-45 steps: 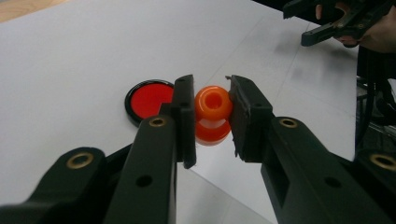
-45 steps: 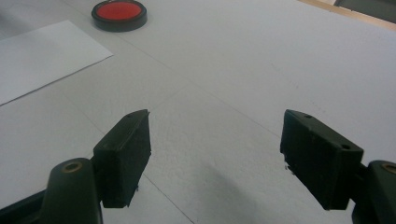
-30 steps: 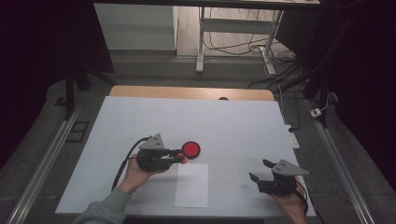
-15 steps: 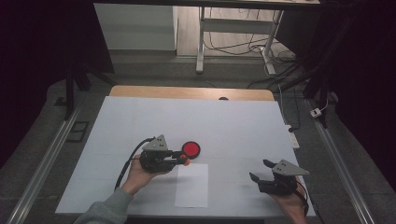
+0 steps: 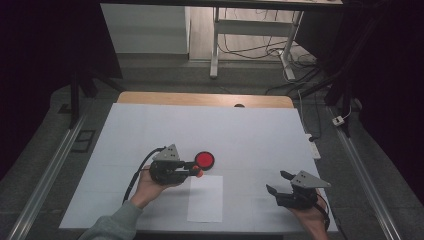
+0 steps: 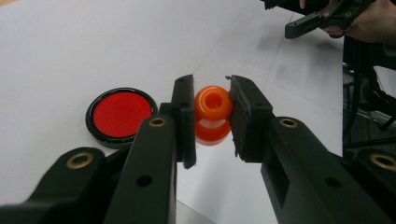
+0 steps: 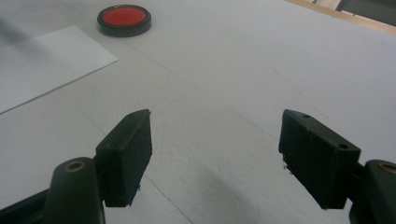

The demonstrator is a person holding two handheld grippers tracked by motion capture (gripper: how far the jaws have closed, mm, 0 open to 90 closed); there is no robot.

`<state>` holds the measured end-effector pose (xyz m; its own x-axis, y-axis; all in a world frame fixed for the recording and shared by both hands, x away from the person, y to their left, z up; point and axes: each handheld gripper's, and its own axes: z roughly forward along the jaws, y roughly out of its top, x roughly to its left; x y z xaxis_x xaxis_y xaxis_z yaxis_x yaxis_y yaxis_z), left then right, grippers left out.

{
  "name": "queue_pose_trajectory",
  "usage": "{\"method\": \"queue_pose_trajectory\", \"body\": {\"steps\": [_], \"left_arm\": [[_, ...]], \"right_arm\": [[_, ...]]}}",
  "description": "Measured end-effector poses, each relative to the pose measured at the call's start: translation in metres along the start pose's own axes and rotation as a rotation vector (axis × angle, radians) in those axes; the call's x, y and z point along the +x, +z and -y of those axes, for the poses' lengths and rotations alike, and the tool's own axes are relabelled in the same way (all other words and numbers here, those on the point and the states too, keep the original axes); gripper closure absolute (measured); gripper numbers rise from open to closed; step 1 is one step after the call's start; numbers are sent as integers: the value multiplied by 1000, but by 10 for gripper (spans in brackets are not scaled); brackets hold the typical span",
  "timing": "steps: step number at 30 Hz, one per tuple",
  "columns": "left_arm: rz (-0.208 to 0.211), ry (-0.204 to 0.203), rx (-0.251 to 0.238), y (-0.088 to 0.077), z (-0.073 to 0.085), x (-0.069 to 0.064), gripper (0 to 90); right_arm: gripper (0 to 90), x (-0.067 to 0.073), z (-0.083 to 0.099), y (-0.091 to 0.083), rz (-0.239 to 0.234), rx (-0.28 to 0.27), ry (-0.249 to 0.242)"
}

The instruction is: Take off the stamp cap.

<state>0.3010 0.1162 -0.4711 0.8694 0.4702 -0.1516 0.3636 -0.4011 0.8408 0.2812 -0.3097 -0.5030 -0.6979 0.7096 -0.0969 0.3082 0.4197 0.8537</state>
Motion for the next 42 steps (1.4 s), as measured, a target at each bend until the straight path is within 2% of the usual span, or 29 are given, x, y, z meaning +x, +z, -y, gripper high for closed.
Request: {"method": "queue_pose_trajectory", "body": {"steps": [5, 13, 27, 37, 42], "left_arm": [[-1, -2, 1, 0, 0, 0, 723], [-3, -4, -7, -1, 0, 1, 723], [-2, -7, -3, -1, 1, 2, 723], [-3, -9, -2, 0, 2, 2, 723], [-5, -8, -1, 0, 2, 3, 723]], "right_arm": [[258, 3, -6, 3, -19, 0, 6], [274, 13, -17, 9, -31, -4, -17], [289, 28, -35, 27, -77, -40, -12], [290, 38, -39, 36, -106, -26, -26], [290, 43, -43, 41, -102, -26, -41]]}}
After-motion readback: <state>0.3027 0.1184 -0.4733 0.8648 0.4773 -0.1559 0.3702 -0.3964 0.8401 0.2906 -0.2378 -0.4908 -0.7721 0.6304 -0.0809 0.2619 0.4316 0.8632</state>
